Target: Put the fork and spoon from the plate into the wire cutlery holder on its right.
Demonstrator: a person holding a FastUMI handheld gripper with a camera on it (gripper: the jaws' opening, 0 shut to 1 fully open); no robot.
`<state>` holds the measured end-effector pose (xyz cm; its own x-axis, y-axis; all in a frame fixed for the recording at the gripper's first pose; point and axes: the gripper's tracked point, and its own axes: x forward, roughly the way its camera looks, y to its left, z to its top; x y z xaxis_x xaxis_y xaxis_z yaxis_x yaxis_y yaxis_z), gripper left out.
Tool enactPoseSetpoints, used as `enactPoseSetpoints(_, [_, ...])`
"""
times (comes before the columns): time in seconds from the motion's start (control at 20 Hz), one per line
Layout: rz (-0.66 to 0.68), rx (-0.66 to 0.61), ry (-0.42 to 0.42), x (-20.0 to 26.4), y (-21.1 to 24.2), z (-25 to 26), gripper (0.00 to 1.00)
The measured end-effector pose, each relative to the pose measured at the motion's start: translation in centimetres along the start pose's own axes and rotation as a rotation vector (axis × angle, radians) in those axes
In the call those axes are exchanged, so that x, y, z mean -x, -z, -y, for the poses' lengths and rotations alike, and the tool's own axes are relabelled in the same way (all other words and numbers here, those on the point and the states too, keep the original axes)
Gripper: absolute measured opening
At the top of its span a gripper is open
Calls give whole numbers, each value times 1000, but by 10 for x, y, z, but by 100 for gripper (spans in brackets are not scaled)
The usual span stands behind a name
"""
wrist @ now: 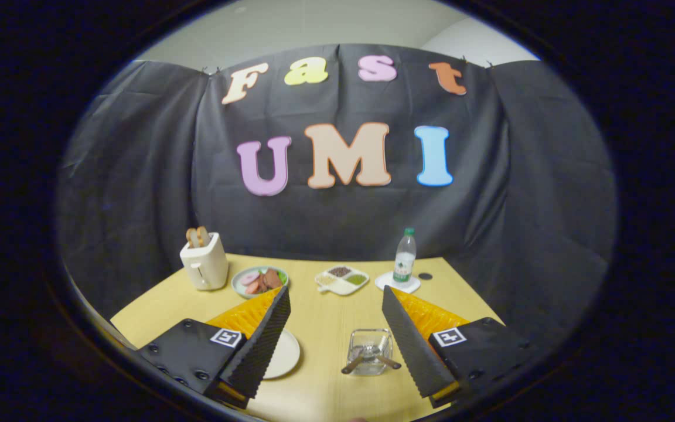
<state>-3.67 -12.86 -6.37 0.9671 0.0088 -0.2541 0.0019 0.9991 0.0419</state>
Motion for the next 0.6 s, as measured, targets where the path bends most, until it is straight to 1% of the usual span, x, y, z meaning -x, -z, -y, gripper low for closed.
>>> enactPoseSetpoints(0.2, [81, 0, 55, 6, -20, 9, 100])
enactPoseSetpoints(0.25, [84, -6, 59, 7, -22, 9, 100])
enactPoseSetpoints(0.4, [94, -20, 59, 8, -23, 11, 100])
enactPoseSetpoints(0.6, [121, -12, 29, 6, -27, 2, 100])
